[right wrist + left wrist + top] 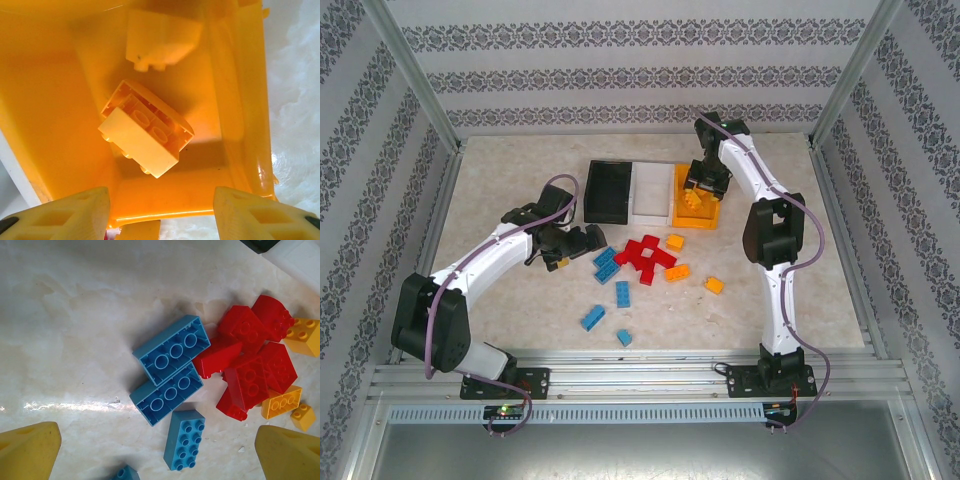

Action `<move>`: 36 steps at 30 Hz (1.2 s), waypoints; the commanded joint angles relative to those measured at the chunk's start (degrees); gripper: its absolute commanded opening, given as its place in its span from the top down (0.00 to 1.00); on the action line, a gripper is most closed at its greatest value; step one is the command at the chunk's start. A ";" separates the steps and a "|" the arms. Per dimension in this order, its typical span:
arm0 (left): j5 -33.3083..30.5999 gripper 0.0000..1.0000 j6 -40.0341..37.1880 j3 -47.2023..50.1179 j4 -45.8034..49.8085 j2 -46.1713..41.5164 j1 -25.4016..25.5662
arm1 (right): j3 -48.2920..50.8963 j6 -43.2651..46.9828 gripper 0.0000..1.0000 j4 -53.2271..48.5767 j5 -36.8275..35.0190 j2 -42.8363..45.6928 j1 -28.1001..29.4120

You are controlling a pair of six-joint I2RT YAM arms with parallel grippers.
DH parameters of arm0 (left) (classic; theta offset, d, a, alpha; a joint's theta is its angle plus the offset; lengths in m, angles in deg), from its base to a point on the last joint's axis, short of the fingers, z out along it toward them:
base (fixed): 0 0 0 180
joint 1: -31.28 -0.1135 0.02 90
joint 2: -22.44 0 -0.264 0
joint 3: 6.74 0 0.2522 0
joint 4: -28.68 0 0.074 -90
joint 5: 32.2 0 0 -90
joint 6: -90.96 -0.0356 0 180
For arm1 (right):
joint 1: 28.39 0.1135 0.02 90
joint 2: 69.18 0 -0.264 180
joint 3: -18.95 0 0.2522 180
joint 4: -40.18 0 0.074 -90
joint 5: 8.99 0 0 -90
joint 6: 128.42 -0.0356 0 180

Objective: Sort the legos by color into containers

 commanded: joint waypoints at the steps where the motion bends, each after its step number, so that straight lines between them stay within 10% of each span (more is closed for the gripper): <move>1: 0.45 0.00 0.41 -1.19 -0.73 -0.44 -0.54 | 0.85 0.76 0.43 0.40 1.35 3.69 -0.14; 19: 3.98 0.00 2.02 -6.33 -4.55 6.53 -0.30 | 62.89 -10.81 0.30 14.44 8.64 41.04 1.07; 36: 2.24 0.00 3.32 -2.13 -4.12 3.16 0.43 | 70.79 -17.62 0.38 24.64 11.32 33.21 2.02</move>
